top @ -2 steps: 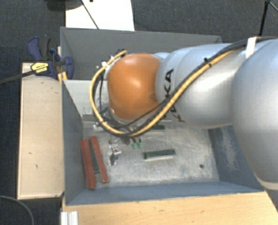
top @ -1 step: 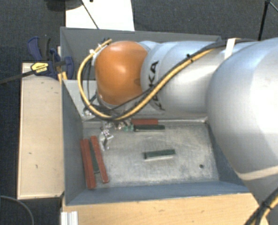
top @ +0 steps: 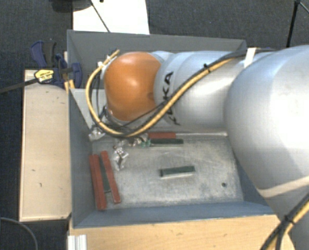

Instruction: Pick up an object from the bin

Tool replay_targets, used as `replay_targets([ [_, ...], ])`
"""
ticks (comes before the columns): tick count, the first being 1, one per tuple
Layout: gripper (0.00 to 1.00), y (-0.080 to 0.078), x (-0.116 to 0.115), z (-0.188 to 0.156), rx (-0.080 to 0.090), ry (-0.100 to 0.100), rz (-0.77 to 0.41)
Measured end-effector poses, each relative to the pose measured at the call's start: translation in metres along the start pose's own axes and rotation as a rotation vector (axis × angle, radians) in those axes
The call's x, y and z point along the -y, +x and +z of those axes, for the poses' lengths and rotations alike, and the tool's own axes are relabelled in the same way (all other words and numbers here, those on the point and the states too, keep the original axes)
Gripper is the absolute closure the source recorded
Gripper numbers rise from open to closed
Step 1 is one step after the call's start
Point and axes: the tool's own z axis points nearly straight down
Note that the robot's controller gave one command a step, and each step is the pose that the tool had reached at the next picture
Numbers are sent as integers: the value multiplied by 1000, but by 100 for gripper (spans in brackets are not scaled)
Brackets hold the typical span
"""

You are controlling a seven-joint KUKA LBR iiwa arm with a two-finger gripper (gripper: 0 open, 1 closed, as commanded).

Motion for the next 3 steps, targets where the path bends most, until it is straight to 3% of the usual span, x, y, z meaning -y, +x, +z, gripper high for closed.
replay_targets([
  [1, 100, 2, -5, 35, -1, 1, -328],
  [2, 100, 2, -5, 35, -1, 0, -326],
  [3, 100, 13, 4, -147, 6, 1, -382],
])
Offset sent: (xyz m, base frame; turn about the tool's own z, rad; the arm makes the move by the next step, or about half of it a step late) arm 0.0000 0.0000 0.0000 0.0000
